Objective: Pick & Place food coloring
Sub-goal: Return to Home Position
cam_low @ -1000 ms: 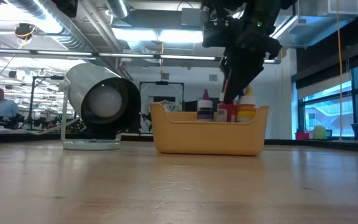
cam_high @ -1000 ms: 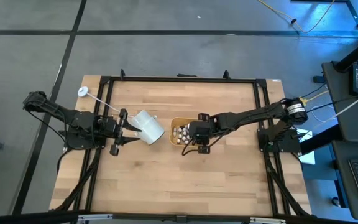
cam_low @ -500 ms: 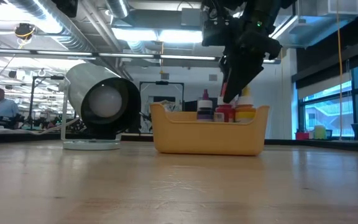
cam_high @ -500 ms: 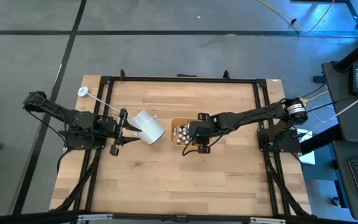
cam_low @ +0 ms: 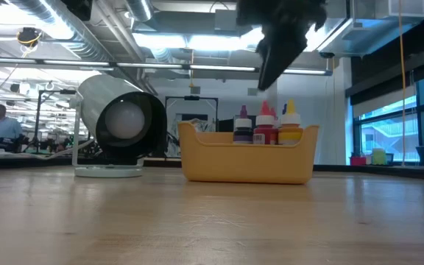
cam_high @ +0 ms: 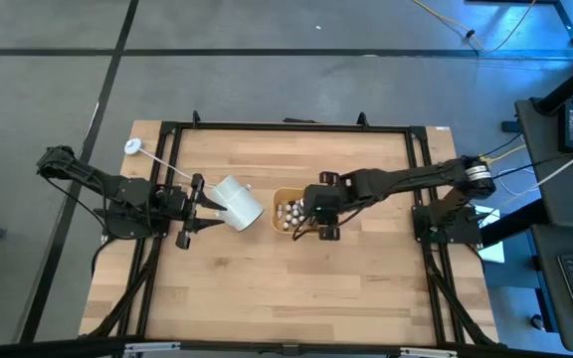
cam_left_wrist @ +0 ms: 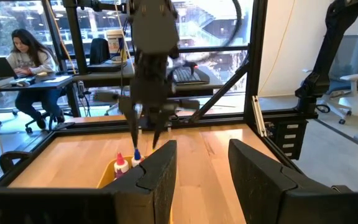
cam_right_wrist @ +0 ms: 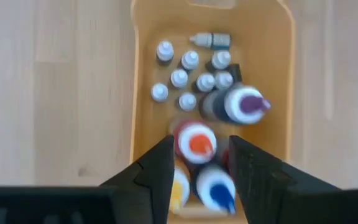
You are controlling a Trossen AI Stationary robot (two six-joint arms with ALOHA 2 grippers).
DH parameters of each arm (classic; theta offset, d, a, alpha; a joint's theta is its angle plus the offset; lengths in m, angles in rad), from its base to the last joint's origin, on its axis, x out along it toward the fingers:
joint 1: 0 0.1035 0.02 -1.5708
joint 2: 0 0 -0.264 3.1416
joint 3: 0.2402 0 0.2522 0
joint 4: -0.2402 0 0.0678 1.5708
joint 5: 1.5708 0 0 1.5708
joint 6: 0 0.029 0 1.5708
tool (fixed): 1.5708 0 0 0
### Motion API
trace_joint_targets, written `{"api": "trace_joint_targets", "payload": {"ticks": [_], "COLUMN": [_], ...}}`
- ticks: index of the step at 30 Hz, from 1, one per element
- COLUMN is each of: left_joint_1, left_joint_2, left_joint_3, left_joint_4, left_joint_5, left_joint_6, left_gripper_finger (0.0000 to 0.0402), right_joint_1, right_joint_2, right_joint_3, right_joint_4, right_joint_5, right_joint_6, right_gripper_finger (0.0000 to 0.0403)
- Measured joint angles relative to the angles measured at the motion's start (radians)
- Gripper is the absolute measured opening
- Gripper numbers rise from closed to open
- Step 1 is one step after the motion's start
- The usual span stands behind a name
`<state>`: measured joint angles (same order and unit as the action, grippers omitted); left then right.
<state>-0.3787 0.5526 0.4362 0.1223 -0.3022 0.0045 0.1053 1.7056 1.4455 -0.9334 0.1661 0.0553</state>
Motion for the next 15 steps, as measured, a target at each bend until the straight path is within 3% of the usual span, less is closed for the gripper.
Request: {"api": "trace_joint_targets", "payload": {"ticks": [5,9,15], "left_joint_1": [0.0,0.002,0.042], "left_joint_2": [0.0,-0.016,-0.182], "left_joint_3": [0.0,-0.019,-0.153], "left_joint_4": [-0.007,-0.035,0.008], "left_joint_5": [0.0,0.072,0.073], "left_joint_6": [-0.002,-0.05,-0.111], "left_gripper_finger": [0.0141,0.0141,0.0141], "right_joint_1": [0.075,0.138,0.195], "right_joint_2": [-0.11,-0.275,-0.587], "right_joint_3": [-0.036,-0.23,-0.582], "right_joint_4": [-0.039,0.102,0.422], "right_joint_5": [0.003,0.074,0.133], "right_joint_6": [0.049,0.126,0.201], "right_gripper_finger": [0.0153,0.0153,0.0153]}}
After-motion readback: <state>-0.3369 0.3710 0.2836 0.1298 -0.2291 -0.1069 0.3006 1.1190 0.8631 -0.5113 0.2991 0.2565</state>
